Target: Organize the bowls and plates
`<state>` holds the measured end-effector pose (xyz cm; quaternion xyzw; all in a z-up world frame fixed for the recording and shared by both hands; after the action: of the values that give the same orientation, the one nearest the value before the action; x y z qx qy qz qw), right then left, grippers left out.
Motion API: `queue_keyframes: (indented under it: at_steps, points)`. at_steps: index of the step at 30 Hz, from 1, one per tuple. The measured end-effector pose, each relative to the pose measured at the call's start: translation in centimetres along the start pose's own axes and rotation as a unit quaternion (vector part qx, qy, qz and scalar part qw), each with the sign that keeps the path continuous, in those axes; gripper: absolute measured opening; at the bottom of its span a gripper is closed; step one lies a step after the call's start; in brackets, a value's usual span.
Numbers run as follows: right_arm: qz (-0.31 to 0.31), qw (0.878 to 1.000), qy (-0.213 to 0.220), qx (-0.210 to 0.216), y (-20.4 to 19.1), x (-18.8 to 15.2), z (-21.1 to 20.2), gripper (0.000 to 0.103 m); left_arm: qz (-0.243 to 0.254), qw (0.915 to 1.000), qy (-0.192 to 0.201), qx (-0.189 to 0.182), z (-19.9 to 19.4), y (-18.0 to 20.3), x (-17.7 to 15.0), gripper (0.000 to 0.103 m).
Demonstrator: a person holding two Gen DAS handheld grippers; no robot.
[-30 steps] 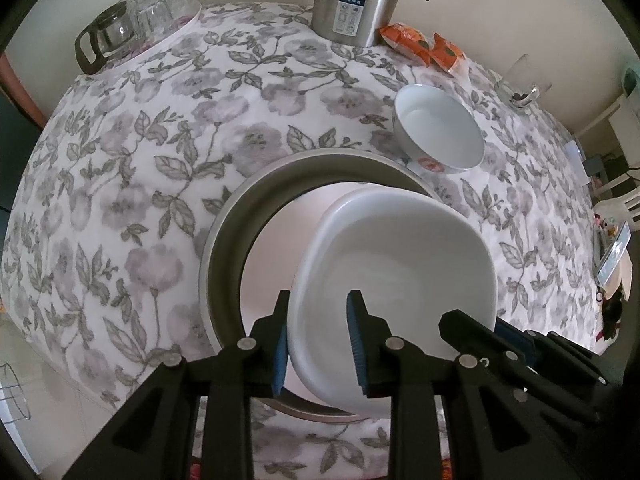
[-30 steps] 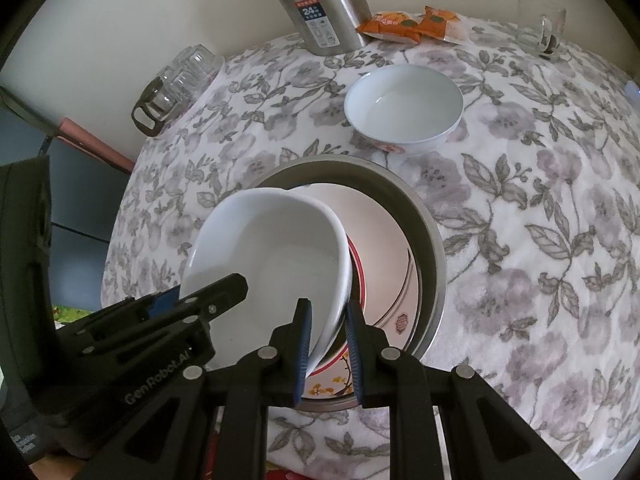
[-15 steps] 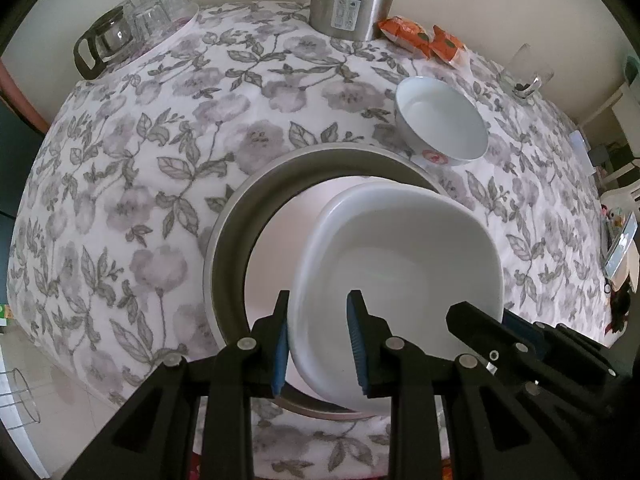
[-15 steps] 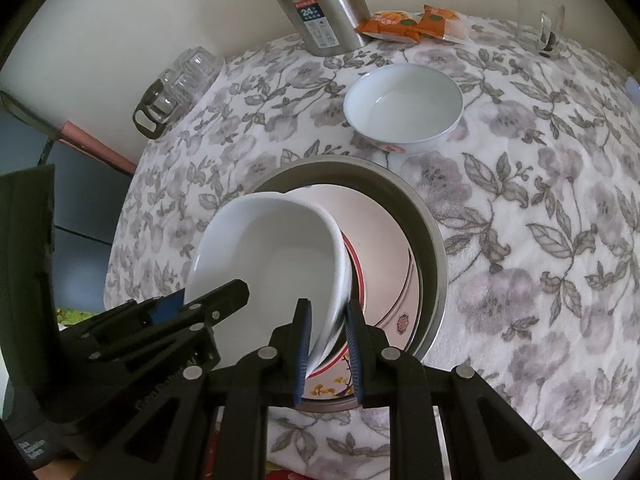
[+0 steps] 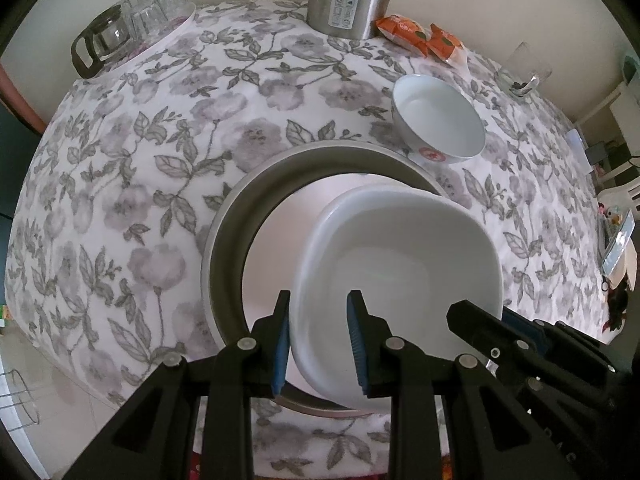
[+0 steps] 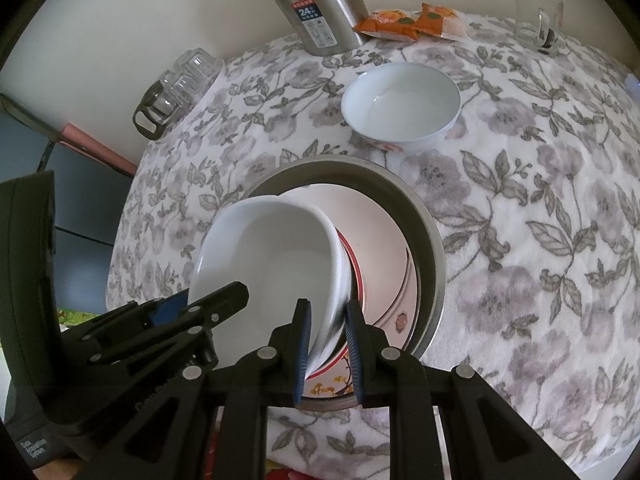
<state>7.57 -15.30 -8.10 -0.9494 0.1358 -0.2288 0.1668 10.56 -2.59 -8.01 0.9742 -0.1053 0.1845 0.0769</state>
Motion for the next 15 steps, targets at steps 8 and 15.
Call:
queue_keyframes:
  at_steps: [8, 15]
  points:
    - [0.008, 1.0, 0.005, 0.004, 0.4, 0.1, -0.4, 0.019, -0.008, 1.0, 0.002, 0.004, -0.2, -0.4, 0.1, 0.029]
    - [0.009, 1.0, 0.014, 0.002, 0.5, 0.3, -0.9, 0.019, -0.034, 0.9993, 0.016, 0.006, -0.7, -1.4, 0.5, 0.031]
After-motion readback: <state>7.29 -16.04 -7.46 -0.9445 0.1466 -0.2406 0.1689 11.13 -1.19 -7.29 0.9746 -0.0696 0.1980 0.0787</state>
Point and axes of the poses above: each gripper's, at about its wrist camera, not at the fingertips, and z roughly the way its jaws point, y to its right, x to its top, the point moved 4 cm from there along z, roughly the way its jaws point, and after that the axes turned 10 degrees about y, right-handed, at the moved point
